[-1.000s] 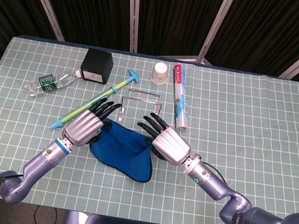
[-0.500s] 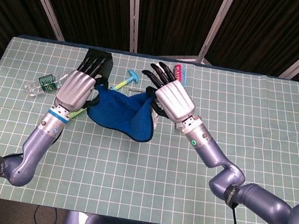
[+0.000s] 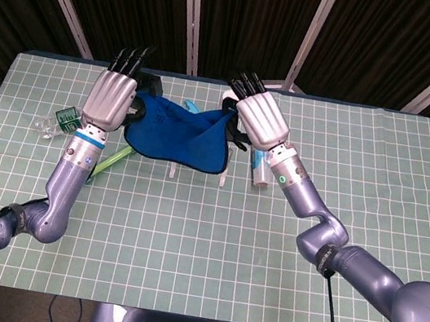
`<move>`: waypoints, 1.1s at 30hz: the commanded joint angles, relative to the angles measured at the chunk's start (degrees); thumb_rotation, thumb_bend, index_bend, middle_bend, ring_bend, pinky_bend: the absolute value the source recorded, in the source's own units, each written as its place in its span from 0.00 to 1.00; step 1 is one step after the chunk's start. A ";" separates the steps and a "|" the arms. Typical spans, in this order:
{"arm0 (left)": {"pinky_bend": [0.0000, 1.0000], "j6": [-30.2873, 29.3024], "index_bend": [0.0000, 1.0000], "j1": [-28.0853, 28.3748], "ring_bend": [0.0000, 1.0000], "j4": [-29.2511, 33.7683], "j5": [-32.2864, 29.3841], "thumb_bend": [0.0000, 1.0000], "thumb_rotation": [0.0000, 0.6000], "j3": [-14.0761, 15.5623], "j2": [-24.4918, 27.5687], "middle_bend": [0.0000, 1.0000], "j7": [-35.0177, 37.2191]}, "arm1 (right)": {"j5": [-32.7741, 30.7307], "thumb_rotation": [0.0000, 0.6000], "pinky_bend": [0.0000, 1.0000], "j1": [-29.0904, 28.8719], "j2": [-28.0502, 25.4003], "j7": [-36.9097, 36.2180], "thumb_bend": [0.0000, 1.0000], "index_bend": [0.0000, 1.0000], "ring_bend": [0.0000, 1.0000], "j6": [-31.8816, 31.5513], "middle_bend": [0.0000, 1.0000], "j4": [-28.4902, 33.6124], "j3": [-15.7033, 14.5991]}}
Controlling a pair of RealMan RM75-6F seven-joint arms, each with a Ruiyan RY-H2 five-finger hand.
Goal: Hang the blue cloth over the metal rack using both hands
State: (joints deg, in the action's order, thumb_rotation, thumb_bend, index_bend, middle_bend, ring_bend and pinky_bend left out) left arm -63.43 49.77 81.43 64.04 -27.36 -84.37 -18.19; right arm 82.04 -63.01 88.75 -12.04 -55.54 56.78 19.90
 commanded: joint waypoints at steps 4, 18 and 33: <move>0.00 -0.50 0.78 1.31 0.00 -0.66 -0.67 0.58 1.00 -0.55 0.43 0.00 -0.87 | -0.85 1.00 0.00 -1.29 -0.77 -0.87 0.45 0.63 0.00 0.65 0.13 -1.01 0.98; 0.00 4.19 0.78 0.48 0.00 -6.58 -4.24 0.58 1.00 5.24 -2.87 0.00 2.66 | -1.50 1.00 0.00 1.07 3.79 -3.51 0.45 0.63 0.00 2.32 0.13 -5.34 -4.07; 0.00 7.56 0.78 0.39 0.00 -13.25 -4.02 0.59 1.00 8.18 -5.73 0.00 6.54 | -1.01 1.00 0.00 1.29 9.21 -7.64 0.45 0.63 0.00 3.46 0.13 -11.07 -6.19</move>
State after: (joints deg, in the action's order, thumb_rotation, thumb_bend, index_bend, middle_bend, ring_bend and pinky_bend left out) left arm -56.02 50.14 68.40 59.96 -19.31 -89.96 -11.79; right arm 80.97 -61.67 97.83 -19.61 -52.15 45.82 13.78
